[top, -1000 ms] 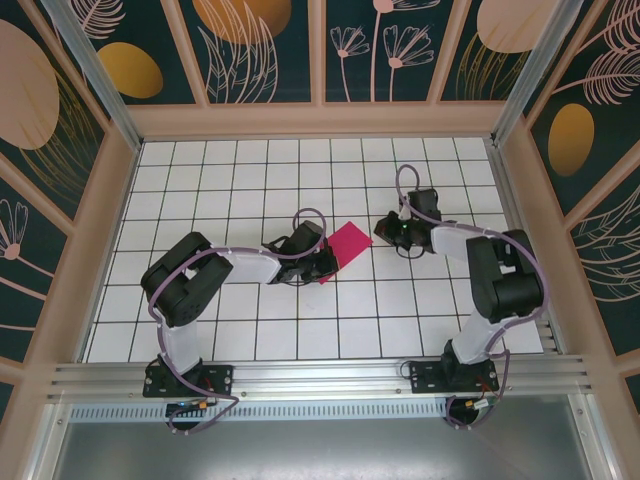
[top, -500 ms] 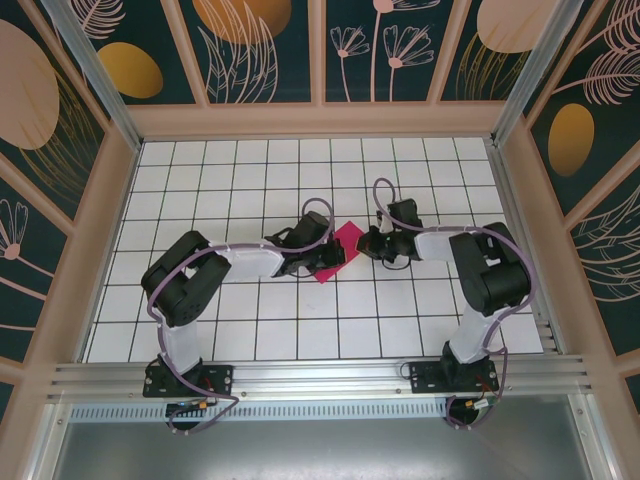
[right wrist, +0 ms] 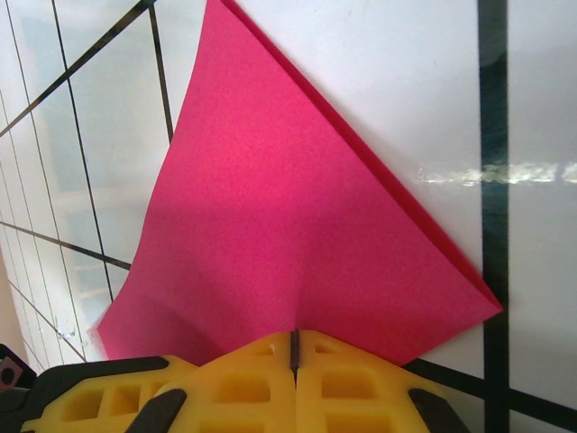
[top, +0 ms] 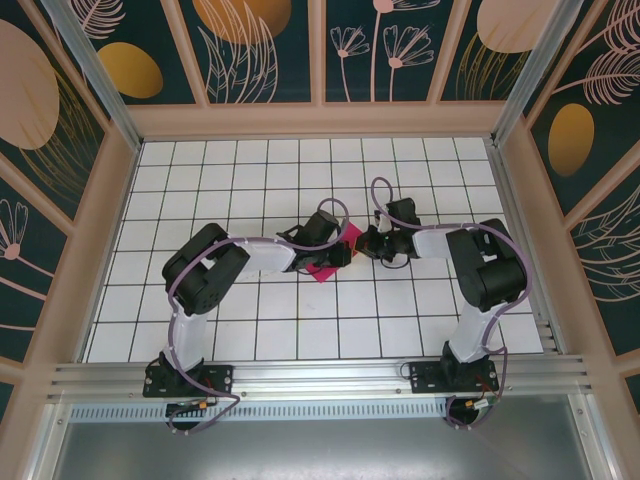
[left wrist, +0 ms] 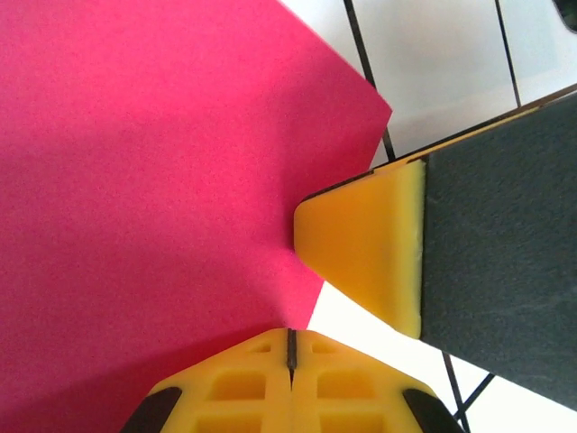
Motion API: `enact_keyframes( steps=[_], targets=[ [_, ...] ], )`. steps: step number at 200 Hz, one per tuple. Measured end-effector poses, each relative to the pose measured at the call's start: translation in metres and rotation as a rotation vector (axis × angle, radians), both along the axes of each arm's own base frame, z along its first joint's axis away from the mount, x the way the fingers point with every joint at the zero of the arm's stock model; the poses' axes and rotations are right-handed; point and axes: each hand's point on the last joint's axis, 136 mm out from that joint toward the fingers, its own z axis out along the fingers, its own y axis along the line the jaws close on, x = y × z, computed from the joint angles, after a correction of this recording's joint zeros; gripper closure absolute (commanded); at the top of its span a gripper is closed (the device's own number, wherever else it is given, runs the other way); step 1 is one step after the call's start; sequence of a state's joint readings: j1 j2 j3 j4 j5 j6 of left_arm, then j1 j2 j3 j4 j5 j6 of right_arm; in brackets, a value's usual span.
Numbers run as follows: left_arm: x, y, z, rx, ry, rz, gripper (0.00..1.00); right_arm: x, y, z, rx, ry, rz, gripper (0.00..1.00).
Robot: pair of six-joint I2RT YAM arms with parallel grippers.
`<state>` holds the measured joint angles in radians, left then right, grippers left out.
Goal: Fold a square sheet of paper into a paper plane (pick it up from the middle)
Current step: First fold in half a square sheet of paper at the center of the table.
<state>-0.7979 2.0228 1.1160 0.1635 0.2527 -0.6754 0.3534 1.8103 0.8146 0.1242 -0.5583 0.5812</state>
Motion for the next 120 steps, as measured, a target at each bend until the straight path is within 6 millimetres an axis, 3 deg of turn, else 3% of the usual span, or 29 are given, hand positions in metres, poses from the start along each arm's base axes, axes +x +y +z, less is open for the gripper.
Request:
enact_keyframes(
  steps=[79,120],
  targets=[
    [-0.002,0.001,-0.002,0.001,-0.059,-0.064,1.00,0.002,0.000,-0.002,-0.005,0.027,0.006,1.00],
    [-0.018,0.009,-0.001,-0.035,-0.081,-0.138,1.00,0.003,0.000,-0.003,0.017,0.064,0.013,1.00]
  ],
)
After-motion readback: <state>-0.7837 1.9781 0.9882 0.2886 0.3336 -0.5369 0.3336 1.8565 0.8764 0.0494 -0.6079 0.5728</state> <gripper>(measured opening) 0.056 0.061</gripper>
